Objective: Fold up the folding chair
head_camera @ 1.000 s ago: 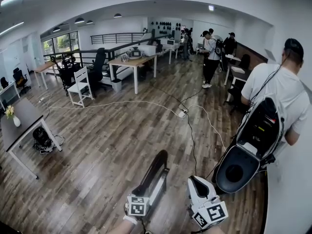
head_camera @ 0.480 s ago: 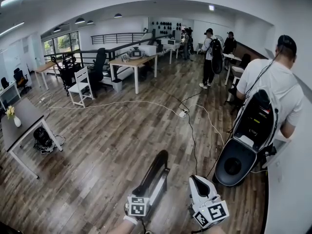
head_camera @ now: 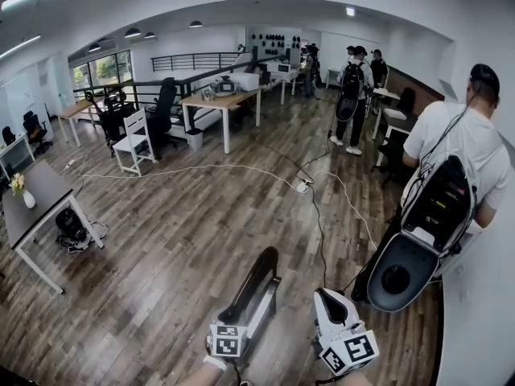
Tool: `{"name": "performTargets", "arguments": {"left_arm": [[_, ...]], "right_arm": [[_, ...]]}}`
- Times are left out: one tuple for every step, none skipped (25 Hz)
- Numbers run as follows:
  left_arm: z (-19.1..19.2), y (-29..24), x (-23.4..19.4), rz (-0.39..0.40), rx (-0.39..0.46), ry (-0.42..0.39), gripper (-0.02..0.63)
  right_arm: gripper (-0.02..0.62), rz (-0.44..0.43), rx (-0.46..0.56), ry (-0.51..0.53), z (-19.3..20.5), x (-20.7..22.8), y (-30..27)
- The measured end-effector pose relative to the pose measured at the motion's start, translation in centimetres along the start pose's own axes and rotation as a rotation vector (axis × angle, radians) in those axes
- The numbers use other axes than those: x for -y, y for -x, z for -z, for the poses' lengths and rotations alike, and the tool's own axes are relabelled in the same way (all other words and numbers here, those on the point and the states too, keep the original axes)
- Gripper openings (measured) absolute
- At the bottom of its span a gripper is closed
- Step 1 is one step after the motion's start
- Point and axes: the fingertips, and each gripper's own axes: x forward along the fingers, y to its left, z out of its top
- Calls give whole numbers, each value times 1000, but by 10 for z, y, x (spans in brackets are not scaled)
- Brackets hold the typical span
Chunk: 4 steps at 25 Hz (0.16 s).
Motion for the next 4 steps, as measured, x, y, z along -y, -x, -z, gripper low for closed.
{"name": "performTargets", "arguments": {"left_arm": [[0, 0, -1, 2, -1, 2, 147], [-1, 0, -1, 3, -2, 3, 147], [-2, 0, -2, 5, -4, 4, 147], [-2, -1, -2, 5, -5, 5, 146]], "right_arm": [[18, 2, 0, -1, -1, 0, -1], [18, 4, 1, -1, -2, 0, -2], [18, 6, 2, -2, -2, 1, -3], [18, 7, 2, -2, -3, 1, -5]]}}
